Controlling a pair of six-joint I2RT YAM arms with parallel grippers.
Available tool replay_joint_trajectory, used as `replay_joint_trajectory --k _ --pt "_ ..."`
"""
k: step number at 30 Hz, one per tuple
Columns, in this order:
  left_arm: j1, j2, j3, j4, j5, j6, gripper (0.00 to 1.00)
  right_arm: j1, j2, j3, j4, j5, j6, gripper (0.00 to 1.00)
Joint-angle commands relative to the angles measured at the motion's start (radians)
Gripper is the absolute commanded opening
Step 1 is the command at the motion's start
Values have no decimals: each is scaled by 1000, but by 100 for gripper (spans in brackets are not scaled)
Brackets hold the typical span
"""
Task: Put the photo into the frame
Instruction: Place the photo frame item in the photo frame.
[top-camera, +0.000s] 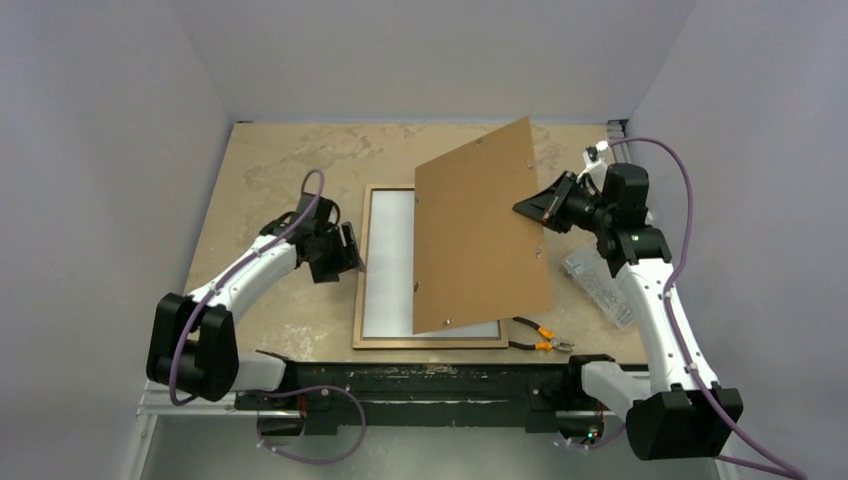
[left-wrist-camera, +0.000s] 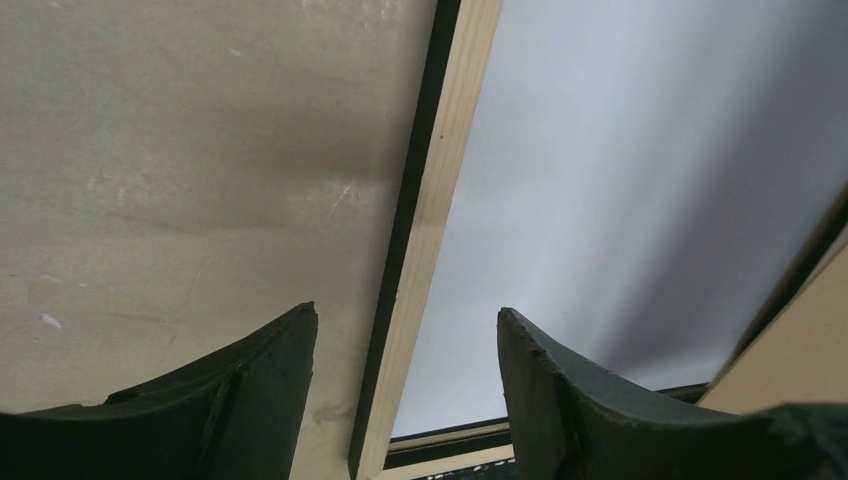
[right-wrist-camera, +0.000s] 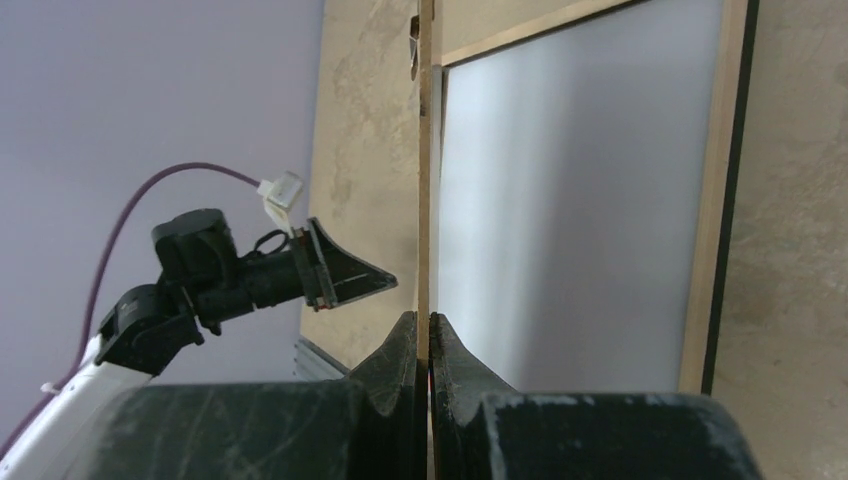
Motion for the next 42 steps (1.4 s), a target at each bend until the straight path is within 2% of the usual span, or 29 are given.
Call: replay_joint_trajectory --k 1,6,12,17,24,28,33,35,38,42 --pt "-90 93 -4 3 -105 6 62 3 -42 -88 236 -91 117 0" --pt "-131 201 -3 41 -100 -21 53 12 -48 -131 244 -88 97 0" --pt "-153 234 -4 75 -84 -35 41 22 -43 -188 283 -94 104 0" --pt "-159 245 -7 85 -66 -41 24 36 -31 -230 332 -91 114 0" --pt "-163 217 -24 108 -22 -71 19 58 -18 -267 381 -85 127 0" --pt "-163 180 -35 115 -2 -88 22 65 -18 -275 400 -84 133 0" --pt "-160 138 -40 110 11 -100 51 78 -22 -291 440 -85 152 0" --pt "-153 119 -44 109 19 -105 56 82 -21 -296 451 -84 159 0" --pt "-127 90 -55 110 37 -107 59 86 -18 -293 452 -79 165 0" --pt "-37 32 -119 169 129 -107 59 99 -16 -291 455 -61 180 0"
